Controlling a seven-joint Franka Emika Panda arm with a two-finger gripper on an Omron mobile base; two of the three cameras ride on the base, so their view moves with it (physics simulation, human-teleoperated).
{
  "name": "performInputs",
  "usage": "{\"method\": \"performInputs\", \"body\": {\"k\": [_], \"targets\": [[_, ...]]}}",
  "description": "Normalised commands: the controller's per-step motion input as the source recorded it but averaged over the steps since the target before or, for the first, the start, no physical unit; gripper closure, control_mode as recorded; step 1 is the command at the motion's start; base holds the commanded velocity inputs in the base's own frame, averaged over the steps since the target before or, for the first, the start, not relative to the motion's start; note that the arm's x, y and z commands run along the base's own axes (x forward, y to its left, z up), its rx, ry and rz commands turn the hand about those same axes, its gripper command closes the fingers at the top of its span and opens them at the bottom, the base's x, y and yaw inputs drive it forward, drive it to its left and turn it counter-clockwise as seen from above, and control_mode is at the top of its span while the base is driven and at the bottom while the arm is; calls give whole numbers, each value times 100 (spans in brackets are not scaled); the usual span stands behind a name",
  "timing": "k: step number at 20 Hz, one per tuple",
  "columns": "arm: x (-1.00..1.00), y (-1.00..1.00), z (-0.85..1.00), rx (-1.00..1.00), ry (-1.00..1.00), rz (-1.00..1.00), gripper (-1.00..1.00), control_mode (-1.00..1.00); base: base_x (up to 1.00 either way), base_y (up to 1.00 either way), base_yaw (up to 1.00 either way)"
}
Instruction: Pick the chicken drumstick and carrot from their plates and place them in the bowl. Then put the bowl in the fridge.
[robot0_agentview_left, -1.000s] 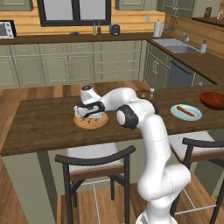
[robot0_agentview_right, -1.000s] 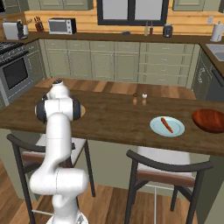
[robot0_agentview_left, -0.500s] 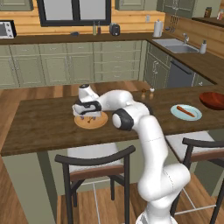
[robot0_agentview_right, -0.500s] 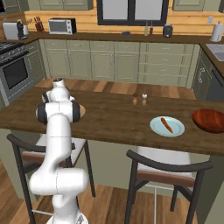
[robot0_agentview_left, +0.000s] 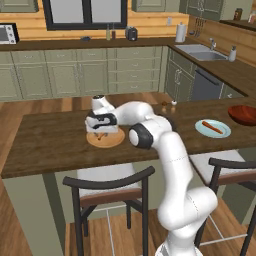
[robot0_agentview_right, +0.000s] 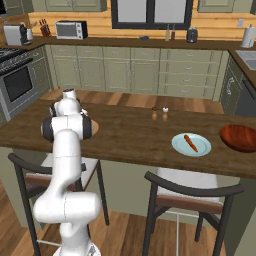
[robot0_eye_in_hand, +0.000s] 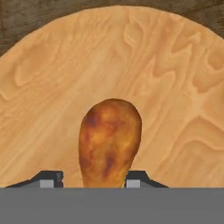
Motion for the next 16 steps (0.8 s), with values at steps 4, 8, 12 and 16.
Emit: {"method": "performInputs", "body": {"k": [4, 8, 12, 16], "targets": [[-52, -41, -22, 0, -3, -3, 100, -100, 0, 0, 0], [-74, -38, 1, 0, 0, -4, 100, -100, 0, 0, 0], [-66, -52, 29, 0, 0, -2, 100, -100, 0, 0, 0], [-54, -74, 77, 0, 0, 0, 100, -100, 0, 0, 0]]}}
